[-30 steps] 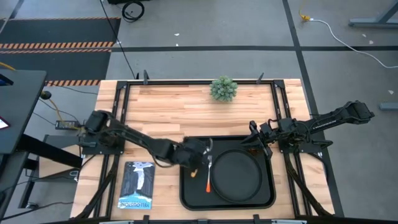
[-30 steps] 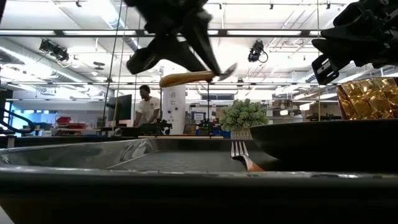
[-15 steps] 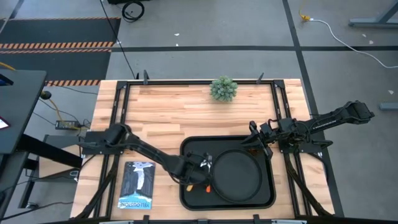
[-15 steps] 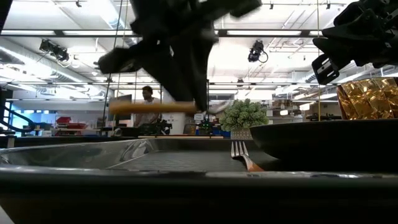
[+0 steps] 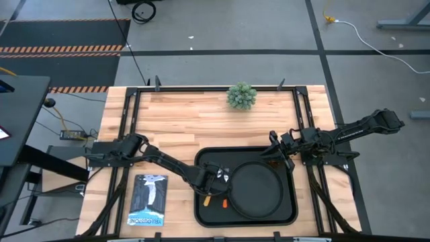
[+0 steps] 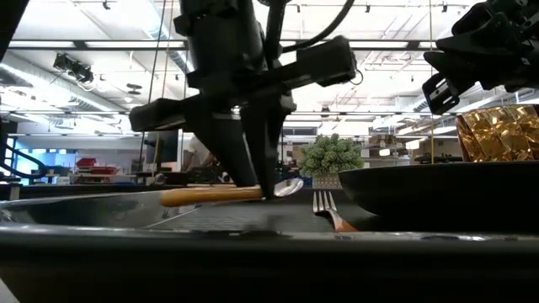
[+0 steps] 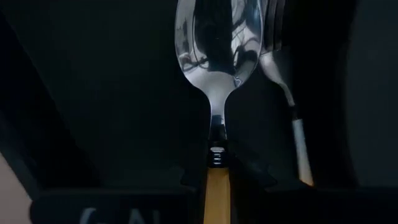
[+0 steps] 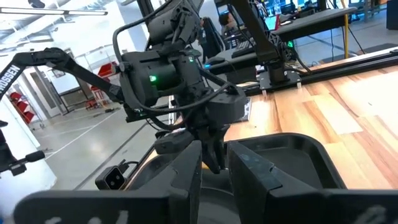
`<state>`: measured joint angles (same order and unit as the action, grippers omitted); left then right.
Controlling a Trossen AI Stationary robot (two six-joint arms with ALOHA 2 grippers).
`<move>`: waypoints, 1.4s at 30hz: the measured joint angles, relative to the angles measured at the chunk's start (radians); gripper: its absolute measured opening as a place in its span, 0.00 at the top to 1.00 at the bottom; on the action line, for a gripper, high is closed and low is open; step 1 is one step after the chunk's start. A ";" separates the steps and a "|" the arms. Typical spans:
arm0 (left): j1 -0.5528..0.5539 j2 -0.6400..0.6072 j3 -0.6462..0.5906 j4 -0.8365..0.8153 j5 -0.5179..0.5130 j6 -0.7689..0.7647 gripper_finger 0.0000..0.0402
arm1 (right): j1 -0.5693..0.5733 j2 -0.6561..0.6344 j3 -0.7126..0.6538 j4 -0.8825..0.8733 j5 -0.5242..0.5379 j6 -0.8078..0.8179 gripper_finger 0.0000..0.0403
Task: Pick and place plate/cup/fork/spoon on tray
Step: Put the yellow spoon on the black serving tray to the left of the orange fork
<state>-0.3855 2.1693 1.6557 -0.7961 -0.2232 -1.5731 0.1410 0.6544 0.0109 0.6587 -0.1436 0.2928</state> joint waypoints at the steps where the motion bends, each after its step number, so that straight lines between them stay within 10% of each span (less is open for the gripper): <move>1: 0.003 0.000 -0.001 -0.002 0.008 -0.007 0.86 | 0.000 0.000 0.000 0.001 0.000 0.000 0.79; 27: 0.002 0.037 0.000 0.051 -0.012 -0.171 0.86 | 0.001 0.000 0.000 0.001 -0.007 0.000 0.79; 42: 0.003 0.037 0.000 0.069 -0.028 -0.142 0.67 | 0.001 0.000 0.000 -0.001 -0.008 0.000 0.79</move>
<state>-0.3824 2.2063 1.6555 -0.7274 -0.2512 -1.7151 0.1417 0.6544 0.0109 0.6576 -0.1513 0.2932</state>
